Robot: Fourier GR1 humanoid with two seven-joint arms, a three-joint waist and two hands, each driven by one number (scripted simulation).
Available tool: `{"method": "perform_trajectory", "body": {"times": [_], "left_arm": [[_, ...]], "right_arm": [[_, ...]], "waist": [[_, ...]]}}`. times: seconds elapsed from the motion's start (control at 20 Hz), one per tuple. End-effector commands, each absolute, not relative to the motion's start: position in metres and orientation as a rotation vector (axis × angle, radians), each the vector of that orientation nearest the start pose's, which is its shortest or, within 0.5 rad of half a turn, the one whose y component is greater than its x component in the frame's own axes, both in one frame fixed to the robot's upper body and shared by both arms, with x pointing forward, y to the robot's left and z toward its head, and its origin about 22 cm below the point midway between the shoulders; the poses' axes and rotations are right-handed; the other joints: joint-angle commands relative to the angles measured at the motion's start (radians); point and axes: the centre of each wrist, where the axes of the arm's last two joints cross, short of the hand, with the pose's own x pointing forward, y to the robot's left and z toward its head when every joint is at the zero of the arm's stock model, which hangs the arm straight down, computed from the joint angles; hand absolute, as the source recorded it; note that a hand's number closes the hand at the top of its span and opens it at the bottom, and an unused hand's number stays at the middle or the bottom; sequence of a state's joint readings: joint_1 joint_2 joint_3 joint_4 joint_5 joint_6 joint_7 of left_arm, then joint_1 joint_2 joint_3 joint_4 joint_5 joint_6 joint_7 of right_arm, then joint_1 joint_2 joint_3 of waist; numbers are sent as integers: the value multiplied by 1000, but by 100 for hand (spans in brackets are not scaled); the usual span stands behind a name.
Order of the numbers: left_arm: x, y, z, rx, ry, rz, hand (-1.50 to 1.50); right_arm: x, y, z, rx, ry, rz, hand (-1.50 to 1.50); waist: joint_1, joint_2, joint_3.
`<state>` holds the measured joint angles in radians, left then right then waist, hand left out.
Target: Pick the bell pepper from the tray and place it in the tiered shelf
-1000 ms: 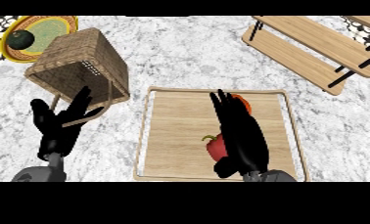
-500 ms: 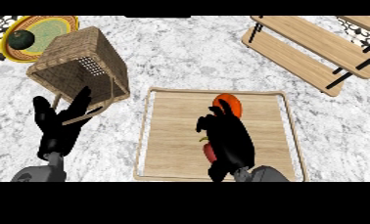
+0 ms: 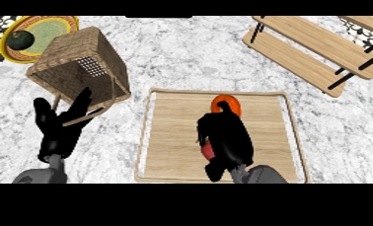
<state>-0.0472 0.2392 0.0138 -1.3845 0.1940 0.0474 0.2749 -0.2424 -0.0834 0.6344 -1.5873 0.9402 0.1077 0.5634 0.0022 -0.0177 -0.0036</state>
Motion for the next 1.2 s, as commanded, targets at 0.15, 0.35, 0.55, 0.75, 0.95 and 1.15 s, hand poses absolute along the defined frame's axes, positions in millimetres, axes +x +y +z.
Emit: {"method": "perform_trajectory", "body": {"times": [0.15,0.35,0.55,0.75,0.95,1.15], "left_arm": [[243,288,-28,71,-1118,26,0],[252,278,-27,74,-1121,7,0],[249,280,-31,94,-1130,32,0],[255,290,-26,106,-1106,53,0],[248,283,-29,84,-1116,45,0],[255,295,-17,90,-1114,42,0]], "right_arm": [[299,-117,59,-782,-982,594,150],[331,-92,97,-914,-1110,405,150],[336,-56,171,-1041,-1204,321,150],[334,-46,218,-1179,-1242,231,150],[341,-53,268,-1247,-1224,186,150],[345,-69,294,-1289,-1216,134,150]], "waist": [[24,32,2],[31,26,3],[23,17,1],[2,12,1],[-1,11,2],[-6,13,3]]}}
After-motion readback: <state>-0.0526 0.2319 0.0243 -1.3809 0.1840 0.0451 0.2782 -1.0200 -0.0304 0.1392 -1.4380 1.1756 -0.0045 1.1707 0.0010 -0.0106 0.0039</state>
